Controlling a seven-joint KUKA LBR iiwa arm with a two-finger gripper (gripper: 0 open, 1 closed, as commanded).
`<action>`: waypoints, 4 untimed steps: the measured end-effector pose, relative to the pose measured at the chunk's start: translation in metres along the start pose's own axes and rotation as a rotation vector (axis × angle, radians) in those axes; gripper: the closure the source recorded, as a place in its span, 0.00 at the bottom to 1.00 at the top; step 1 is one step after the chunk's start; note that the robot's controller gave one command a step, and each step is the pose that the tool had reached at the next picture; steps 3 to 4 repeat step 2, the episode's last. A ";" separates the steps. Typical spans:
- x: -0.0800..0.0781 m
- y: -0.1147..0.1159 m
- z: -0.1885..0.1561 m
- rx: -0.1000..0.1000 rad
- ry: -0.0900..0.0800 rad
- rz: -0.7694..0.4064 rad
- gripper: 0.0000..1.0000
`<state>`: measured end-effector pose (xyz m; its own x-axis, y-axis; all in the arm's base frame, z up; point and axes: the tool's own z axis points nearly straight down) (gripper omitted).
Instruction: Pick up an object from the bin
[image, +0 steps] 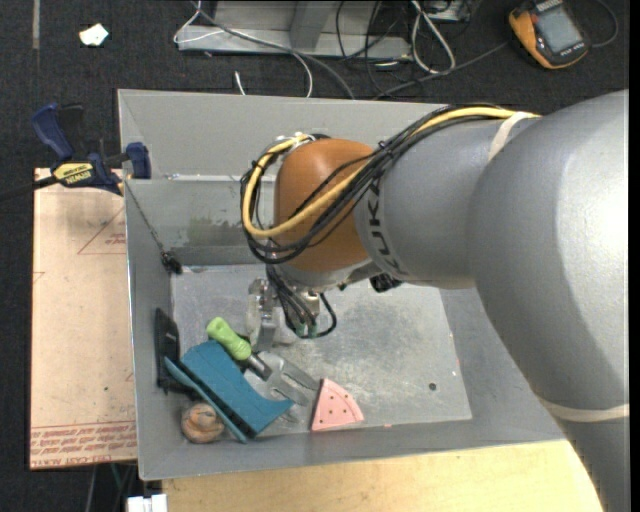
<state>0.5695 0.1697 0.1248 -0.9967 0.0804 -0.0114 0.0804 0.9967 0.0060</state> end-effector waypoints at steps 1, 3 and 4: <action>-0.001 0.001 -0.055 -0.001 0.000 0.000 1.00; -0.002 0.001 -0.097 -0.002 -0.003 -0.001 1.00; -0.002 0.001 -0.097 -0.002 -0.003 -0.001 1.00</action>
Offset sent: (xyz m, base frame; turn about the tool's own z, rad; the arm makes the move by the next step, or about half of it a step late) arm 0.0004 0.0003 0.0511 -0.0001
